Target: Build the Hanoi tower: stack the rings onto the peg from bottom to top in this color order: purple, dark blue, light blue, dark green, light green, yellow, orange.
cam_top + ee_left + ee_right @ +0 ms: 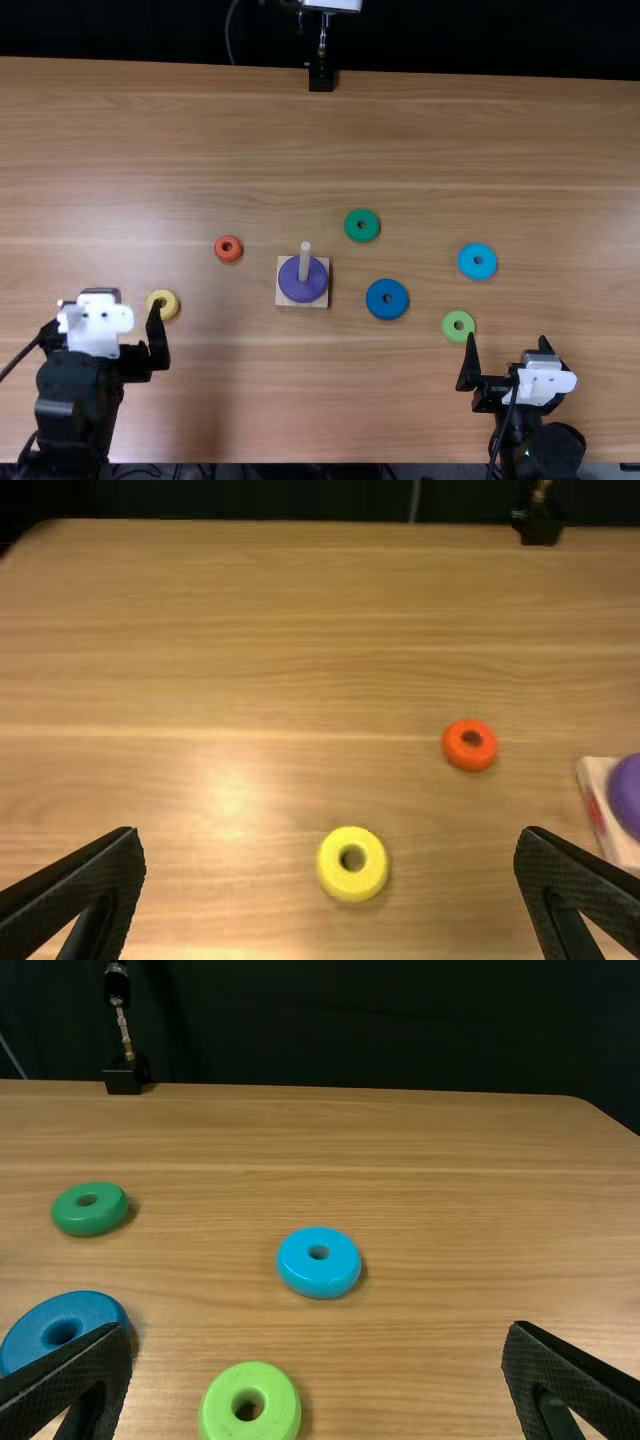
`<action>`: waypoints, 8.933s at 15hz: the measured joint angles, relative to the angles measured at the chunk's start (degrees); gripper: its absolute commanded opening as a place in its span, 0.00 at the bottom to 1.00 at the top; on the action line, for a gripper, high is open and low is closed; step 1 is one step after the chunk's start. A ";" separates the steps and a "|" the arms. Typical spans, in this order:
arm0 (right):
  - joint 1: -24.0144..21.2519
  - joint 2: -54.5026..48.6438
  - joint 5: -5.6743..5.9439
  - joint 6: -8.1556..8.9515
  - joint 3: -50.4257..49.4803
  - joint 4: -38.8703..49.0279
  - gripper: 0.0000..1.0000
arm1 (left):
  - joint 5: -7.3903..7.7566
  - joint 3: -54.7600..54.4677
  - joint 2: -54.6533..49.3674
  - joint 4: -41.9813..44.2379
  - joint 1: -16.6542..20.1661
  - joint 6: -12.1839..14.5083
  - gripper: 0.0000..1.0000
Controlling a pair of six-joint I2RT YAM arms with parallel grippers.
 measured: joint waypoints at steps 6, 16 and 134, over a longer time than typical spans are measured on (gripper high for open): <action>0.00 0.00 0.00 0.02 0.02 0.00 1.00 | 0.09 -17.14 -17.75 3.96 0.15 0.17 1.00; 0.00 0.00 0.00 0.00 0.02 -0.07 1.00 | 0.59 -23.19 -28.52 8.04 0.15 0.22 1.00; 34.07 105.96 0.55 10.27 111.12 -59.63 0.00 | 1.27 -21.79 -28.52 0.42 0.87 0.20 1.00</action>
